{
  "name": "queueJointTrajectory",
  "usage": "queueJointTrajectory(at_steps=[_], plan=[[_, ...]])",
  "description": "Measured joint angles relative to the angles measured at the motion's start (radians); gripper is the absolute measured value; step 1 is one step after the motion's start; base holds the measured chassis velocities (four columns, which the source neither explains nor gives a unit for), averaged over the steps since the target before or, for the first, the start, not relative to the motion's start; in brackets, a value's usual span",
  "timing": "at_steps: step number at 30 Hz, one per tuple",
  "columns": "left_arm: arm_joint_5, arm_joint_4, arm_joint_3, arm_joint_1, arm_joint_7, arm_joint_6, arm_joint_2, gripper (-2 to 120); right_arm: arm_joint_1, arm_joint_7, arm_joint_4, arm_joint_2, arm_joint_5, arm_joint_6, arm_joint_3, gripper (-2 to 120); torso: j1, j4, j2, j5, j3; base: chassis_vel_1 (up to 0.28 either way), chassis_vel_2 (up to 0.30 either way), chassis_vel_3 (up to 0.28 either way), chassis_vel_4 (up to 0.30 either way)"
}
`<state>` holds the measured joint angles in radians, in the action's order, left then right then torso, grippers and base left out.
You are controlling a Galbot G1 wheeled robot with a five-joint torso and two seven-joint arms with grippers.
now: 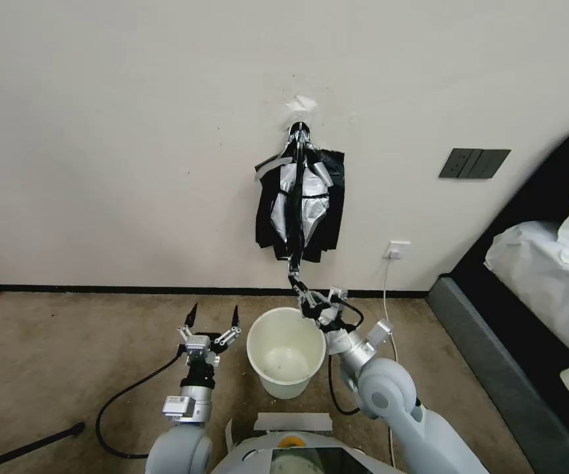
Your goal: Place a trash bag onto the trash bin.
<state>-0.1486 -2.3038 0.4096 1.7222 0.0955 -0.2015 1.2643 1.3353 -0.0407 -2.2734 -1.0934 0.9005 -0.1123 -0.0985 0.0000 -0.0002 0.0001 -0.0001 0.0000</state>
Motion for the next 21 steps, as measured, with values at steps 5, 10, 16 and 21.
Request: queueJointTrajectory(at_steps=[5,10,16,21], plan=[[-0.122,-0.049,0.011,-0.043,0.000,0.040,-0.093,100,-0.033,0.003,0.011,0.017,0.001,0.002,0.060,0,0.000,0.0005,0.000,0.0001,0.000,0.000,0.000,0.000,0.000],[-0.281,-0.043,-0.031,-0.178,0.019,0.104,-0.209,100,-0.036,0.003,0.007,0.018,0.003,0.002,0.069,0,0.000,0.0001,0.000,0.0000,0.000,0.000,0.000,0.000,0.000],[-0.410,0.004,-0.104,-0.367,0.049,0.148,-0.299,100,-0.037,-0.002,0.003,0.020,0.018,0.003,0.057,0,0.000,0.0001,0.000,-0.0001,0.000,0.000,0.000,0.000,0.000],[-0.551,0.061,-0.210,-0.587,0.100,0.203,-0.352,100,-0.038,-0.011,-0.003,0.029,0.039,0.003,0.027,0,0.000,0.0001,0.000,0.0001,0.000,0.000,0.000,0.000,0.000]])
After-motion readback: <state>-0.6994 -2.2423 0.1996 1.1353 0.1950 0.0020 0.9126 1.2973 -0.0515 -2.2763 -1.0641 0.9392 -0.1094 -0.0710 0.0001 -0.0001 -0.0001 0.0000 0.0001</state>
